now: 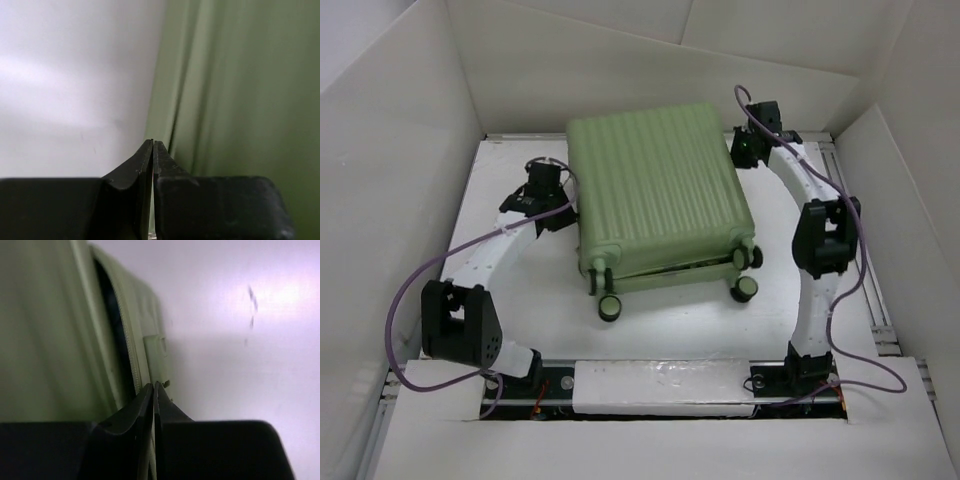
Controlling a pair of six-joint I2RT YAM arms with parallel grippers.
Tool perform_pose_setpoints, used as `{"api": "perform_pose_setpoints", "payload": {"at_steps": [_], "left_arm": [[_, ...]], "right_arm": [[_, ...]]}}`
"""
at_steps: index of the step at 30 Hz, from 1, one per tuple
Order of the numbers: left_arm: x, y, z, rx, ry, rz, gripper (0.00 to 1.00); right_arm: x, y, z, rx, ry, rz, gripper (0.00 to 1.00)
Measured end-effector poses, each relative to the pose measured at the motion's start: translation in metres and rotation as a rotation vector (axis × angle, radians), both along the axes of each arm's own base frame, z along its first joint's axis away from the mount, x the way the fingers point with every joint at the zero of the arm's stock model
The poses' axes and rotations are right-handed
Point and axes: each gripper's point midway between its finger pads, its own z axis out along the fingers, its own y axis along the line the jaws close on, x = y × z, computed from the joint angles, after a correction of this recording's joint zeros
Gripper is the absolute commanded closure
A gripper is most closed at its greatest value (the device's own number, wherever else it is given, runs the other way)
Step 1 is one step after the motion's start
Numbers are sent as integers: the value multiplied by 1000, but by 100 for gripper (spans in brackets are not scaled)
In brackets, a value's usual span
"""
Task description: Pack the luggage
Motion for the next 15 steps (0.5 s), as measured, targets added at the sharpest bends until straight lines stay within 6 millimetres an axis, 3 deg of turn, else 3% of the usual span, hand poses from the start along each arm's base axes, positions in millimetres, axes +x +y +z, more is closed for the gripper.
{"api": "perform_pose_setpoints", "payload": {"at_steps": [4, 5, 6, 7, 10, 13, 14, 15], "left_arm": [[-54, -48, -2, 19, 76, -171, 99], [-70, -55, -2, 15, 103, -166, 92], [-85, -61, 4, 4, 119, -179, 85], [-95, -62, 10, 2, 120, -187, 73], [-113, -54, 42, 23, 91, -168, 57], [-93, -52, 100, -14, -91, -115, 47], [-82, -54, 123, -59, -169, -95, 45], [-68, -52, 149, -107, -256, -65, 44]], "right_arm": [[63, 11, 20, 13, -135, 13, 81], [71, 13, 24, 10, -162, 15, 69], [71, 14, 27, 15, -168, 15, 63], [68, 14, 32, 18, -167, 19, 58], [57, 17, 74, 38, -221, 26, 49], [22, 35, 138, 97, -282, 90, 40], [-5, 45, 179, 113, -342, 121, 37], [-27, 50, 207, 123, -386, 145, 37]]}}
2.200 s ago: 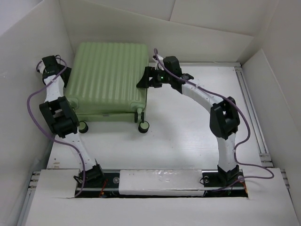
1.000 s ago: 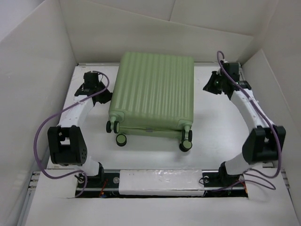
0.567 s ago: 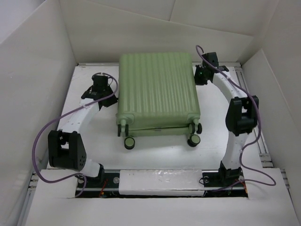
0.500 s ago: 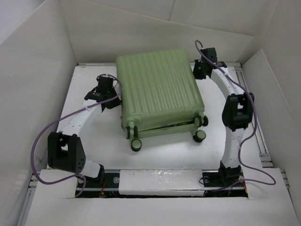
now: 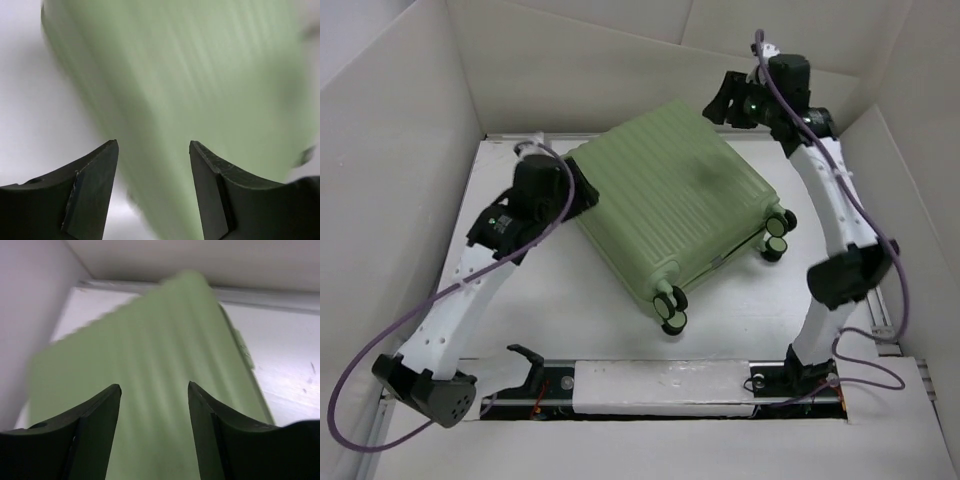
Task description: Pack the luggage
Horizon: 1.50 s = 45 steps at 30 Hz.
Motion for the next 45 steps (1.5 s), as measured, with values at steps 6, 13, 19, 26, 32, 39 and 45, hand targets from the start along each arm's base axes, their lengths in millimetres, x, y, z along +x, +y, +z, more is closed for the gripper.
{"api": "perform_pose_setpoints", "payload": {"at_steps": [6, 13, 19, 26, 32, 39, 45], "left_arm": [[104, 45, 85, -183, -223, 168, 45], [252, 82, 63, -246, -210, 206, 45], [329, 121, -50, -260, -20, 216, 45], [292, 86, -163, -318, 256, 113, 48], [230, 59, -188, -272, 281, 47, 55], [119, 100, -167, -182, 214, 171, 57], [28, 76, -164, -38, 247, 117, 52]], "right_arm": [[-127, -43, 86, 25, -206, -36, 80], [-223, -93, -36, -20, -3, -191, 98], [-270, -100, -154, -68, 276, -217, 97], [-247, -80, -204, -75, 419, -171, 96], [-205, -59, -219, -107, 489, -131, 97], [-115, -58, -211, -202, 512, -209, 94], [1, -47, -179, -182, 356, -222, 66]]}}
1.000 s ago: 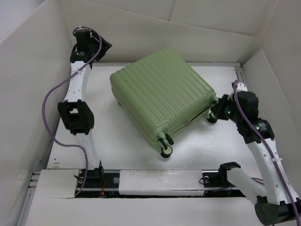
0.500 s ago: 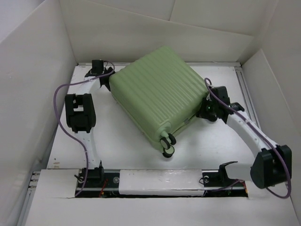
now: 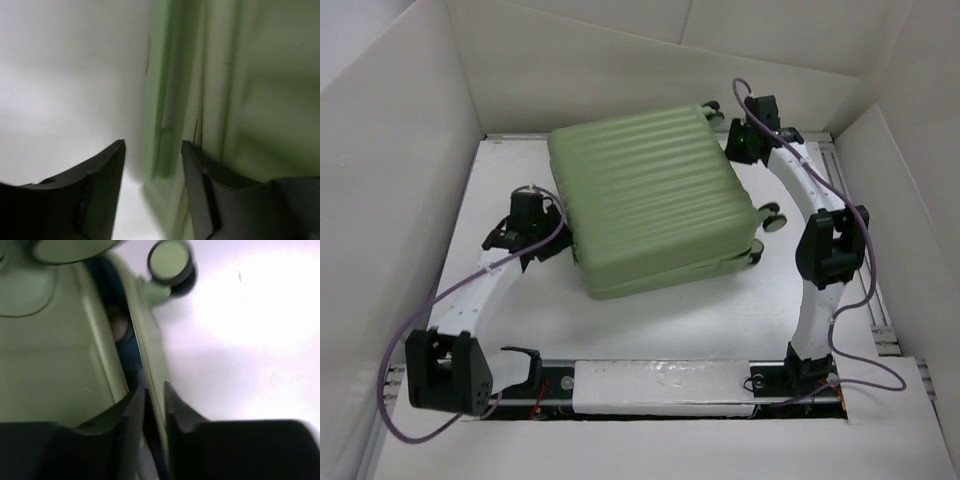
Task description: Pack the luggage
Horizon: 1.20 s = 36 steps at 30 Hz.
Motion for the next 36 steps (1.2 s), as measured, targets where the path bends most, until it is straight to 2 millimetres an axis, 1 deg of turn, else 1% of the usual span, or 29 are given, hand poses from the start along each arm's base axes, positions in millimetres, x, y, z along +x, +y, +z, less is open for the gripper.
{"api": "perform_pose_setpoints", "payload": {"at_steps": [1, 2, 3, 4, 5, 6, 7, 8, 9, 10, 11, 12, 13, 14, 15, 16, 18, 19, 20, 22, 24, 25, 26, 27, 29, 30, 32, 33, 36], "left_arm": [[-15, -8, 1, 19, 14, -34, 52], [-31, -16, 4, 32, 30, -69, 50], [-47, -23, 6, 45, 48, -105, 48], [-60, -26, 10, 54, 58, -122, 48], [-69, -28, 18, 53, 54, -129, 48], [-72, -29, 29, 46, 30, -127, 47], [-70, -31, 46, 35, -17, -117, 47], [-65, -31, 66, 24, -75, -103, 49], [-60, -30, 86, 16, -136, -84, 52], [-55, -29, 103, 3, -190, -66, 57], [-50, -27, 122, -7, -256, -42, 61], [-48, -26, 127, -12, -277, -30, 67], [-47, -24, 129, -14, -286, -17, 73], [-48, -23, 129, -19, -285, -9, 79], [-48, -23, 124, -19, -279, -8, 87], [-48, -23, 116, -21, -263, -7, 90], [-52, -25, 94, -17, -209, -19, 93], [-54, -26, 79, -13, -170, -25, 93], [-58, -26, 63, -7, -128, -33, 93], [-67, -29, 42, -14, -72, -55, 91], [-70, -36, 31, -37, -38, -85, 89], [-67, -42, 28, -53, -32, -104, 89], [-61, -47, 26, -66, -32, -118, 89], [-55, -51, 23, -72, -25, -128, 89], [-43, -57, 13, -81, -3, -138, 88], [-36, -59, 8, -83, 8, -137, 88], [-23, -68, 4, -96, 23, -150, 88], [-19, -71, 4, -97, 34, -156, 88], [-8, -75, 7, -87, 28, -157, 88]], "right_arm": [[16, 0, 12, 6, -43, -2, 52], [26, -1, 26, 3, -87, 2, 46], [29, -1, 41, 15, -119, 4, 42], [26, 5, 60, 49, -149, 29, 38], [18, 16, 81, 78, -182, 68, 35], [7, 25, 105, 98, -223, 103, 35], [-7, 32, 129, 121, -265, 139, 35], [-23, 37, 151, 138, -308, 174, 38], [-44, 40, 172, 152, -346, 204, 41], [-64, 39, 186, 159, -374, 222, 48], [-86, 34, 199, 161, -402, 233, 68], [-107, 27, 211, 157, -433, 239, 80], [-127, 20, 217, 164, -465, 236, 87], [-148, 13, 218, 159, -479, 236, 92], [-168, 8, 213, 162, -487, 240, 96], [-188, 5, 206, 163, -491, 247, 96], [-224, 9, 179, 177, -460, 300, 96], [-240, 16, 166, 191, -444, 343, 96], [-254, 24, 149, 203, -417, 392, 96], [-277, 41, 110, 220, -325, 483, 98], [-293, 54, 70, 223, -222, 546, 99], [-297, 57, 49, 216, -164, 553, 100], [-299, 58, 31, 203, -114, 548, 100], [-300, 57, 16, 188, -76, 537, 100], [-293, 52, 0, 163, -38, 499, 100], [-286, 50, -3, 156, -32, 477, 100], [-264, 47, -6, 139, -37, 436, 99], [-251, 46, -8, 132, -34, 418, 99], [-222, 43, -7, 115, -16, 396, 100]]}}
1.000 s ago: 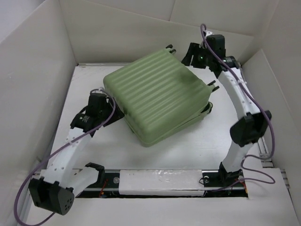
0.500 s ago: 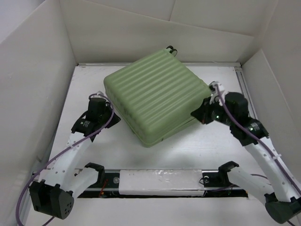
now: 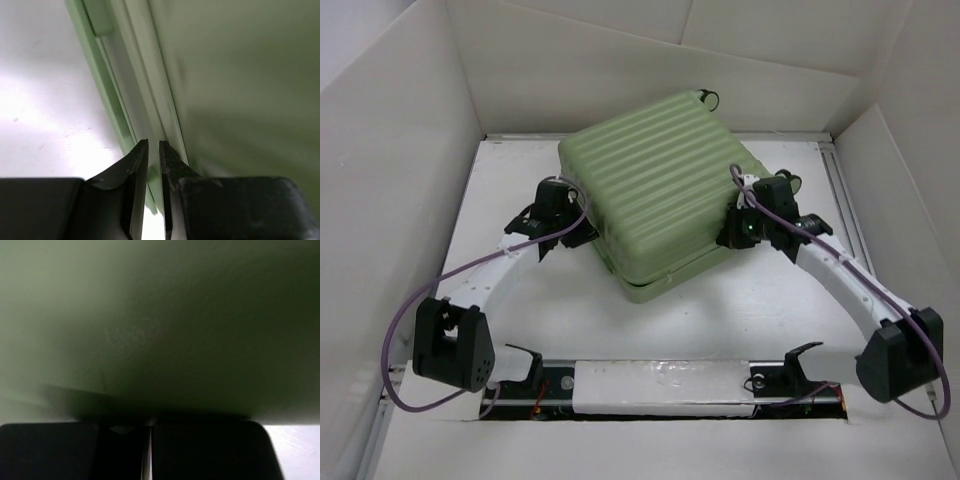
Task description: Pack the luggage
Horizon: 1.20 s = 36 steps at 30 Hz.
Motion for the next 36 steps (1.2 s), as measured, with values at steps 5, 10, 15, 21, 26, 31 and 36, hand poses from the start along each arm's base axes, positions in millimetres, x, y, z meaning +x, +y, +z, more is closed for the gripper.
{"api": "perform_pose_setpoints", "payload": {"at_steps": [5, 10, 15, 21, 26, 31, 36], "left_arm": [[-1, -6, 22, -1, -76, -14, 82], [-18, 18, 52, -14, -208, 46, 64], [-10, 22, 27, 5, -152, 66, 60], [11, 7, -15, -20, -60, 32, 55], [20, 5, -24, -47, -47, 23, 55], [24, 6, -43, -41, -4, 22, 66], [27, 4, -42, -46, -13, 16, 71]], "right_arm": [[24, -6, 4, -20, -1, -13, 94], [-24, 23, 26, 92, -156, 106, 58], [-84, 52, 22, 212, -223, 249, 54], [-70, 70, -10, 227, -195, 245, 56], [-59, 80, -11, 287, -257, 257, 52], [-49, 91, -21, 318, -275, 278, 51], [-46, 95, -21, 336, -295, 280, 50]]}}
